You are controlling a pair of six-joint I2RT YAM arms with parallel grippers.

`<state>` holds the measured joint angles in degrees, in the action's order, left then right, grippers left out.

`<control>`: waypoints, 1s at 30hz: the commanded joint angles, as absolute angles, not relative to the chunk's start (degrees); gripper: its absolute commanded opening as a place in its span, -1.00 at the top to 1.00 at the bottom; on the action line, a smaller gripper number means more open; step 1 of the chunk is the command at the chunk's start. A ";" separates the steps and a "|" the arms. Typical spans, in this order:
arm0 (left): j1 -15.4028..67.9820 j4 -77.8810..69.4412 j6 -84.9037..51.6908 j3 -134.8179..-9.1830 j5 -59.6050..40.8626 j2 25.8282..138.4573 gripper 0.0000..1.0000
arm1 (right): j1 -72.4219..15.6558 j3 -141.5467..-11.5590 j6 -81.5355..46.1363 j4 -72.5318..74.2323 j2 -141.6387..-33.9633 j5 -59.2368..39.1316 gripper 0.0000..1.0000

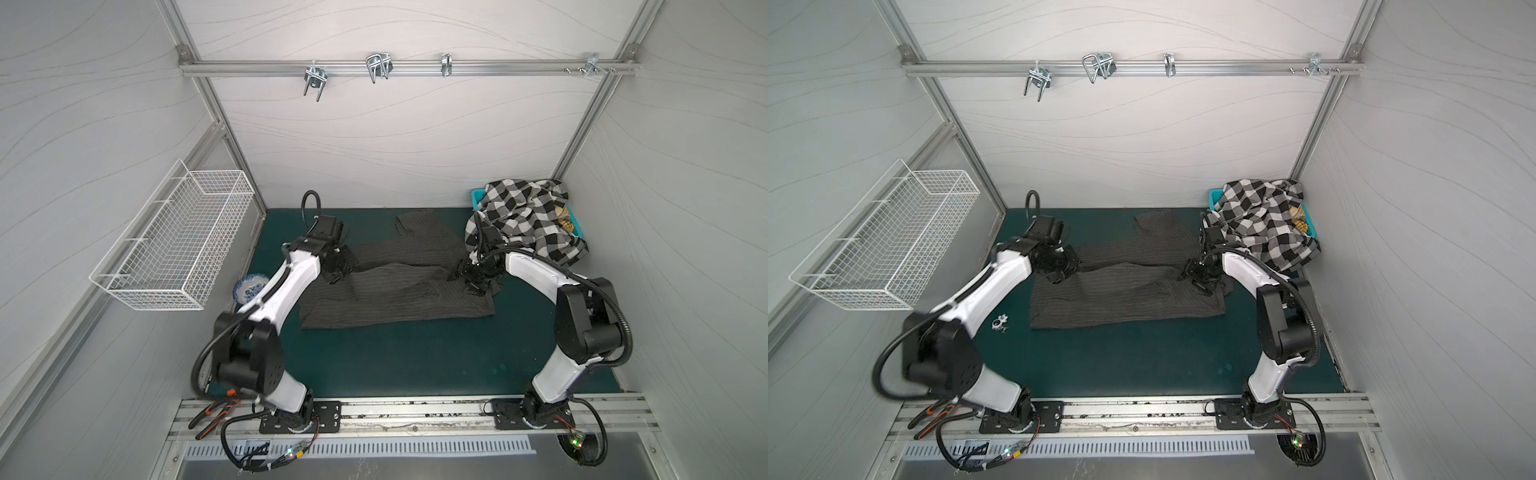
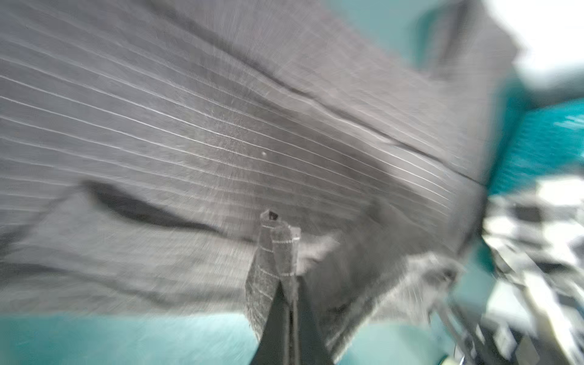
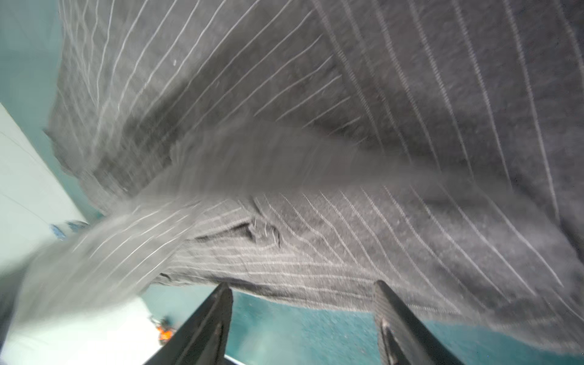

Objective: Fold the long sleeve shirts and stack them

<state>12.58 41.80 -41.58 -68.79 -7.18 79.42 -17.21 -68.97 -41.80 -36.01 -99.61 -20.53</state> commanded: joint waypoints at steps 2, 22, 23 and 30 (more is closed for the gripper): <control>13.01 37.05 -36.65 -58.98 -4.56 67.21 1.00 | -16.21 -67.62 -47.73 -30.68 -102.14 -25.99 -0.44; 13.00 37.54 -37.16 -49.12 -2.72 53.71 1.00 | -14.95 -56.51 -55.66 -23.90 -94.30 -25.48 -0.50; 13.01 37.61 -37.21 -49.05 -2.81 53.70 1.00 | -14.73 -56.09 -55.97 -23.72 -93.76 -25.44 -0.50; 13.01 38.38 -37.00 -49.07 -1.95 53.50 1.00 | -13.55 -55.68 -57.06 -24.46 -92.29 -23.40 -0.56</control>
